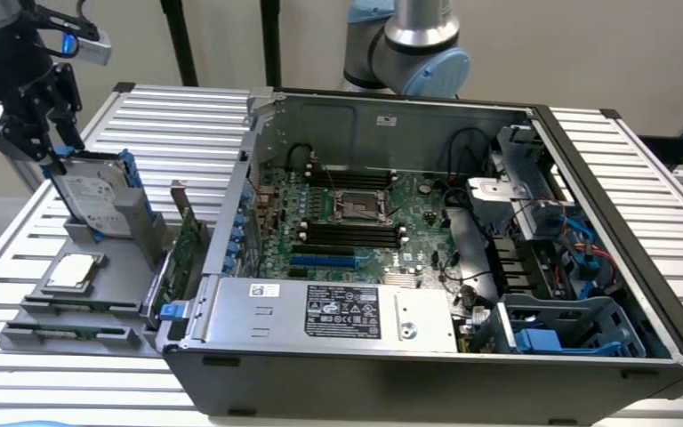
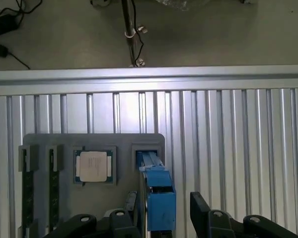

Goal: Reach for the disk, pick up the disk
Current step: 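Pick up the disk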

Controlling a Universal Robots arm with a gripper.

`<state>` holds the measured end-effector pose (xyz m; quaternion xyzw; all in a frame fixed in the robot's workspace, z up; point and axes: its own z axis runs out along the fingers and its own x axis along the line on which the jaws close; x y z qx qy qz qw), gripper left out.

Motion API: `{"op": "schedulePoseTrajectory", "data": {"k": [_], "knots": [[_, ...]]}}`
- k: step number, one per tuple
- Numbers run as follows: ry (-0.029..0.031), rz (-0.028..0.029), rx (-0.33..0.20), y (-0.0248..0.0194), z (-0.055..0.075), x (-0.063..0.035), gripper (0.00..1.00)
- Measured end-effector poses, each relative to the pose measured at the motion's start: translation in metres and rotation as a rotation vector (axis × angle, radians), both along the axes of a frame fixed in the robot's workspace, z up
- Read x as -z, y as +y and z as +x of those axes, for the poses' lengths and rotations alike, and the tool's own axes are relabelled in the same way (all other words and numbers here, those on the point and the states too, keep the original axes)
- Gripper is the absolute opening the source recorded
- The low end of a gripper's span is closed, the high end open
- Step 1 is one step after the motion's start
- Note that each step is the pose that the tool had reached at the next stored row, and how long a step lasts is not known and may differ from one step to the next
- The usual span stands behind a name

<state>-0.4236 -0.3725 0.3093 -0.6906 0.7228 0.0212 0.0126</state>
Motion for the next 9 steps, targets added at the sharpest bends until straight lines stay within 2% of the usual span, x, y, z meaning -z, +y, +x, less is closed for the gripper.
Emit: {"op": "schedulePoseTrajectory", "data": {"k": [5,9], "knots": [[0.0002,-0.0008,0.000,0.0000,-0.0003,0.0085,0.54],[0.0003,-0.0010,-0.001,0.0000,-0.0004,0.0104,0.54]]}}
